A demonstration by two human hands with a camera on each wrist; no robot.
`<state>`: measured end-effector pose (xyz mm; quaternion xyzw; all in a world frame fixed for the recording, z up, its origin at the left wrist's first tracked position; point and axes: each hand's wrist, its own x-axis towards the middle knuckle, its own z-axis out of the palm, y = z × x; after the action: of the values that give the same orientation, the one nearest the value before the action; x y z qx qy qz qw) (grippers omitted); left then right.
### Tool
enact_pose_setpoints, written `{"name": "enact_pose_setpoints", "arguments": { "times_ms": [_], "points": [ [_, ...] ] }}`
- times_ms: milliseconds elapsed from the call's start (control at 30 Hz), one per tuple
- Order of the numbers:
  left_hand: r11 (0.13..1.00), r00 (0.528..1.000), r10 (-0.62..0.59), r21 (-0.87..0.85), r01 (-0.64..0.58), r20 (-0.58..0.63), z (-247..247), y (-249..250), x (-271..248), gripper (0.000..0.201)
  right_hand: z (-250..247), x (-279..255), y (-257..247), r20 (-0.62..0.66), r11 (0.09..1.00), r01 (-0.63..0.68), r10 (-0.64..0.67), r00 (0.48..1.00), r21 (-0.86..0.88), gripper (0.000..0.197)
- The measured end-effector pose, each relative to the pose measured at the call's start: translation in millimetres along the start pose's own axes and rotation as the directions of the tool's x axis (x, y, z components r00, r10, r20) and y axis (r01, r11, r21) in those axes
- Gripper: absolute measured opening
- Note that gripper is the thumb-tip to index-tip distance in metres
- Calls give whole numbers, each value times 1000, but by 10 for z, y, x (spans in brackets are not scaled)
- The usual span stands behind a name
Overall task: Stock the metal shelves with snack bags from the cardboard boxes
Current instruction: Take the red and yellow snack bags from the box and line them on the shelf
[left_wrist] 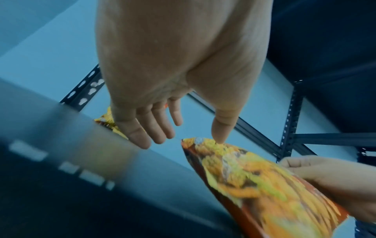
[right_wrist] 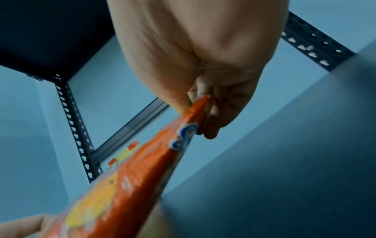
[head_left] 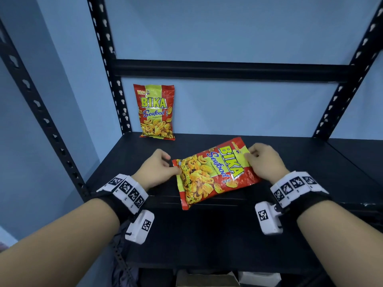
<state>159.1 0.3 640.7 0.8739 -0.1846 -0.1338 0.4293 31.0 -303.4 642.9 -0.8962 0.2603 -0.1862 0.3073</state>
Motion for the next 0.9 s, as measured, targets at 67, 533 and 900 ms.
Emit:
{"name": "enact_pose_setpoints", "arguments": {
  "times_ms": [67,533,900],
  "points": [
    [998,998,56,23,-56,-10,-60,93,35,63,-134,79,-170,-18,997,72,-72,997,28,11],
    [964,850,259,-182,-196,458,-6,255,-95,57,-321,-123,-1434,142,829,558,-549,824,-29,9],
    [910,921,325,-334,-244,215,24,202,61,61,-306,-242,-1065,-71,901,310,-304,950,303,100]
  ]
}}
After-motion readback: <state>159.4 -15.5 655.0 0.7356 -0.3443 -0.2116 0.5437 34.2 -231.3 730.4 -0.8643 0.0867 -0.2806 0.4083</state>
